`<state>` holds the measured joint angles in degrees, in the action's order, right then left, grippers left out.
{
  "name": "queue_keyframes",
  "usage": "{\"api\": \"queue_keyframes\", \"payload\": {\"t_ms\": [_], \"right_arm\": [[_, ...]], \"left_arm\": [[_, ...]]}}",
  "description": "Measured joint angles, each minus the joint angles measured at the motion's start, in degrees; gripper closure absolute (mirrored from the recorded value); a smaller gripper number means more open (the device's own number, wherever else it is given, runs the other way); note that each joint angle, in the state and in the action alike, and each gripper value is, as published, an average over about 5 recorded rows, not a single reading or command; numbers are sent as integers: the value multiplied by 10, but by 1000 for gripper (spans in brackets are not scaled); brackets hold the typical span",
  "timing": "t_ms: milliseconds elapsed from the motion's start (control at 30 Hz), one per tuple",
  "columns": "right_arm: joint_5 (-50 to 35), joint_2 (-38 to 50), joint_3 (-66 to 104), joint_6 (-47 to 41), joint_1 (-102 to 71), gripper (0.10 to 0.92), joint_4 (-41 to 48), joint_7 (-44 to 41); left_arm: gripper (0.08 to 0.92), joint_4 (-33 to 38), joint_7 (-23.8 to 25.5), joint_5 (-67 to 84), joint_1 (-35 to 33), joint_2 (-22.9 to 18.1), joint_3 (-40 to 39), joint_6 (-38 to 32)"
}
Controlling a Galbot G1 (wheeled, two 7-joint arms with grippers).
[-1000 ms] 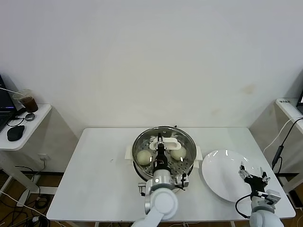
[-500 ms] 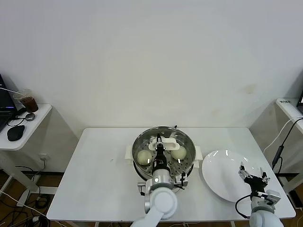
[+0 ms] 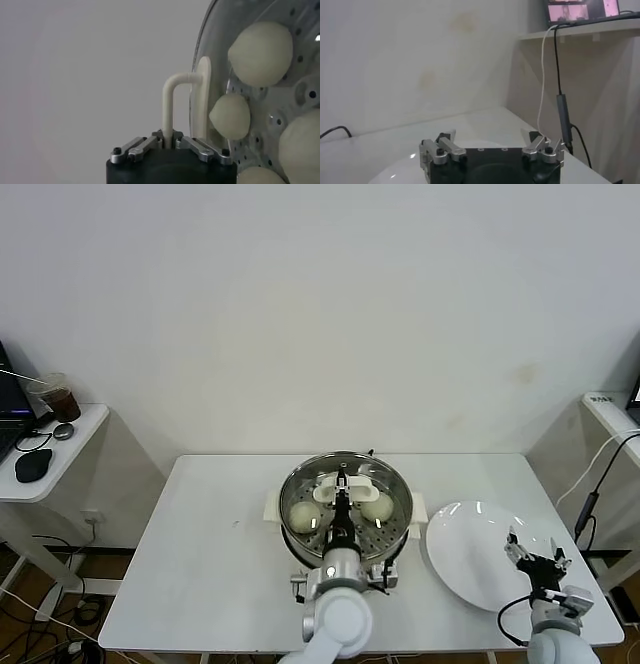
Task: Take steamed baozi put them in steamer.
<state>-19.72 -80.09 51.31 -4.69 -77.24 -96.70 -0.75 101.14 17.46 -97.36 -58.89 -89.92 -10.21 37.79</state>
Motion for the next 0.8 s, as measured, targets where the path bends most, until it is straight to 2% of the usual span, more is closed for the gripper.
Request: {"api": "queue_keyframes", "payload": {"t_ms": [533,800], "right_arm": [[5,-4,-4,-1,0,203,0,-1],[-4,-6,-9,-3,-11,203,-16,-11]], "left_arm": [[206,103,6,25,-62,49,11,-18],[177,162,-5,44,-91,68,38,-23]]}}
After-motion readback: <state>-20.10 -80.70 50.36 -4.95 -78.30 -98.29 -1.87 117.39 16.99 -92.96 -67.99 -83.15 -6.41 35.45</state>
